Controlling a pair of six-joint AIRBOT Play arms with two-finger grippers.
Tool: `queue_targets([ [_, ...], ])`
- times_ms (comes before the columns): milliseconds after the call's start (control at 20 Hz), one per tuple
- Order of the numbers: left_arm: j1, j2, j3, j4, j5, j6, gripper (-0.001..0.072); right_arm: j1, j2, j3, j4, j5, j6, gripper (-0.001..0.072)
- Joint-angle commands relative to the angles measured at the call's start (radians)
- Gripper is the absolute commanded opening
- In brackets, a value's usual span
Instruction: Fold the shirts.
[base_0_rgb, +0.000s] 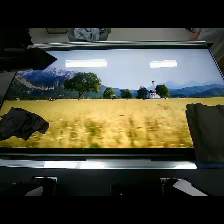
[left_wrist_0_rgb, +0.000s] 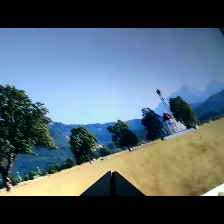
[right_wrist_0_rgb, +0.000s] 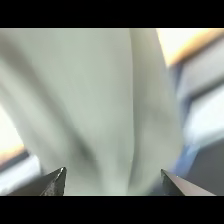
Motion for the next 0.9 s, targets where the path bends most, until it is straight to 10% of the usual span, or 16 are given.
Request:
queue_targets([
  [0, -0.011, -0.035, 0.080, 0.407, 0.043, -0.118, 0.0017, 0.189, 0.007, 0.297, 0.083, -0.274, -0.154, 0.0700],
  [200, -0.014, -0.223, 0.080, 0.586, -0.208, -0.186, 0.0087, 0.639, -0.025, 0.355, 0.047, -0.392, -0.038, 0.0700],
  [300, -0.014, -0.325, 0.032, 0.545, -0.451, -0.234, 0.0654, 0.812, -0.117, 0.354, 0.016, -0.205, 0.016, 0.0700],
  [500, -0.045, -0.238, -0.297, 0.486, -0.286, -0.232, 0.0656, 0.922, -0.299, 0.301, 0.050, 0.204, -0.019, 0.0680],
  [850, -0.052, -0.149, -0.438, 0.493, -0.137, -0.262, 0.0657, 0.922, -0.299, 0.238, 0.056, 0.094, 0.047, 0.0671],
])
